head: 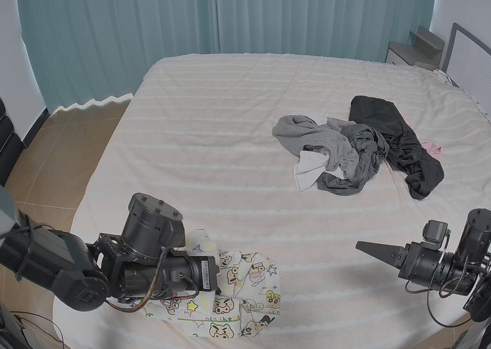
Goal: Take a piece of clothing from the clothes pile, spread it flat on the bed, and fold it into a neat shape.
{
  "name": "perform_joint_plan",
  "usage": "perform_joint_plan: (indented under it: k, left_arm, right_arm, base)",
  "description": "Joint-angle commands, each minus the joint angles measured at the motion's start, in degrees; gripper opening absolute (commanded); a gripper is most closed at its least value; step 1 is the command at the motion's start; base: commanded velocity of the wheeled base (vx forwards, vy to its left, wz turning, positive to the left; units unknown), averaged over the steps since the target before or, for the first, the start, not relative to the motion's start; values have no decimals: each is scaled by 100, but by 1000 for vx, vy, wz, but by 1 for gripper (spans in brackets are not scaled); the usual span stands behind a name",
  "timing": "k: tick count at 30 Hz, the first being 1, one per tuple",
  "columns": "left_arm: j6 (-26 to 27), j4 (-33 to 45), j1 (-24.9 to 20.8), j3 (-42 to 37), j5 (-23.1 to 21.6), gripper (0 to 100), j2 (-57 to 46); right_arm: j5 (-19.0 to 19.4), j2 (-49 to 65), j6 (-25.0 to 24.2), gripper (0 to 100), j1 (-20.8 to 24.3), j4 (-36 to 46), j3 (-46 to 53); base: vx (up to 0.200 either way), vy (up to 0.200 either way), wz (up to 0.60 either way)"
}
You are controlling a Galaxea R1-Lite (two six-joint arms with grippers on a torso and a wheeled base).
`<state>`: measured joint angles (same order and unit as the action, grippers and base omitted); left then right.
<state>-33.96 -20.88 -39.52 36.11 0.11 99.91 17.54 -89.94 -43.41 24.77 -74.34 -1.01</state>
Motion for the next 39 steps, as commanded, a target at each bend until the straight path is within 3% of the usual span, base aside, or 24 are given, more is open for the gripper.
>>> perform_joint_plan:
  k: [1, 4, 5, 19, 23, 30, 33, 39]
  left_arm:
    - [-31, -144, -117, 1, 24, 0, 406]
    - [-31, -311, -126, 1, 138, 0, 564]
    - [-31, -329, -126, 1, 165, 100, 608]
    - [-198, -513, -12, -113, 341, 100, 380]
    - [-216, -522, 305, -623, 314, 100, -323]
    - [-260, -900, 349, -1519, 323, 100, -1053]
    - [-524, -1454, 357, -2187, 341, 100, -1554]
    - [-910, -1559, 357, -2486, 341, 100, -1870]
  right_arm:
    - [4, -15, -1, 100, -7, -2, 101]
    - [4, -15, -1, 100, 1, -2, 101]
    - [12, -15, -1, 100, 1, -2, 101]
    - [12, -23, -1, 100, 1, 7, 101]
    - [12, -32, -10, 100, 37, 25, 101]
    - [-5, -146, -27, 100, 256, 25, 101]
    - [-40, -357, -18, 100, 423, 113, 101]
    - [-23, -516, 8, 100, 520, 121, 92]
  base:
    - [0, 0, 0]
    - [0, 0, 0]
    - [0, 0, 0]
    - [0, 0, 0]
    - [0, 0, 0]
    - [0, 0, 0]
    - [-200, 0, 0]
    - [-200, 0, 0]
